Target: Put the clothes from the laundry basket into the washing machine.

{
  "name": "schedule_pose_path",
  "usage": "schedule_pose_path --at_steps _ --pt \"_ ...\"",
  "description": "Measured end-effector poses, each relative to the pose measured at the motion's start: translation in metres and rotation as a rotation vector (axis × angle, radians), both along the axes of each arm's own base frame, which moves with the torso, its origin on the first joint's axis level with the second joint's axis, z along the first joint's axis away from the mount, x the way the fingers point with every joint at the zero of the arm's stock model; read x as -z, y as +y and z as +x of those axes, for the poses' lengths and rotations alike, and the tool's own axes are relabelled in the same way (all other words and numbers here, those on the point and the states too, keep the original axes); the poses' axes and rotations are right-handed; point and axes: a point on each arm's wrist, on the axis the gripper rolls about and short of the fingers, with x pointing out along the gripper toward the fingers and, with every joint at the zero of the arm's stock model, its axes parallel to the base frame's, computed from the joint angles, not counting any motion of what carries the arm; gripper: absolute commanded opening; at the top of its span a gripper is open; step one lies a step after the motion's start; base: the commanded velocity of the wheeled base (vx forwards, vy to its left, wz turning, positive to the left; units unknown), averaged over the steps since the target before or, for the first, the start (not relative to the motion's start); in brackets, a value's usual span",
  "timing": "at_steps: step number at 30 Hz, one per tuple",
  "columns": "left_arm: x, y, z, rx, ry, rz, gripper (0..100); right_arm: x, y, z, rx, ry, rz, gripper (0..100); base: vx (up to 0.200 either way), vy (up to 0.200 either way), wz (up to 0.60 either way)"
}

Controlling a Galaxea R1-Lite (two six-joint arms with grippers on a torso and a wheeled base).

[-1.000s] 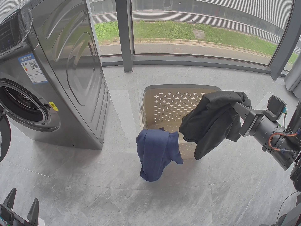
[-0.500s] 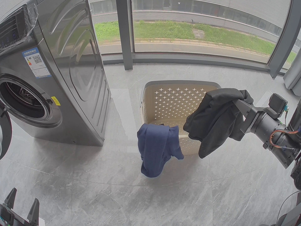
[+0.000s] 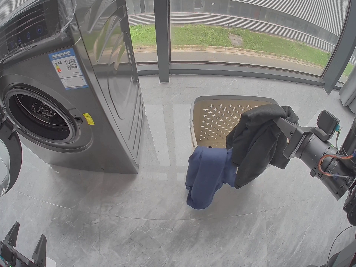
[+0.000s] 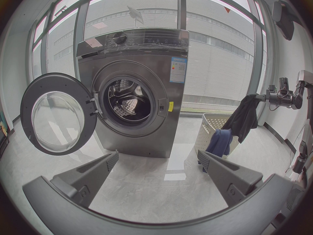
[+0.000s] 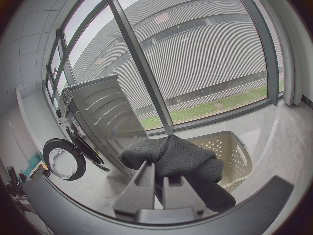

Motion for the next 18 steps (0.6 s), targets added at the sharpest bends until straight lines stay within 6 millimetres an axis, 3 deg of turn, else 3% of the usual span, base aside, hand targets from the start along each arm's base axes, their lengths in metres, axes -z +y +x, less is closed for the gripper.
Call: schedule_pose_path --at_steps 10,18 --pt "0.0000 0.0000 0.0000 0.000 0.000 0.000 100 -0.0011 0.0010 -0.0001 -0.005 -0.006 0.004 0 0.000 0.200 0.00" --pt "0.0000 0.0000 0.0000 -0.001 0.000 0.000 100 -0.0040 0.0003 -0.0002 -0.003 -0.016 0.010 0 -0.025 0.000 0.00"
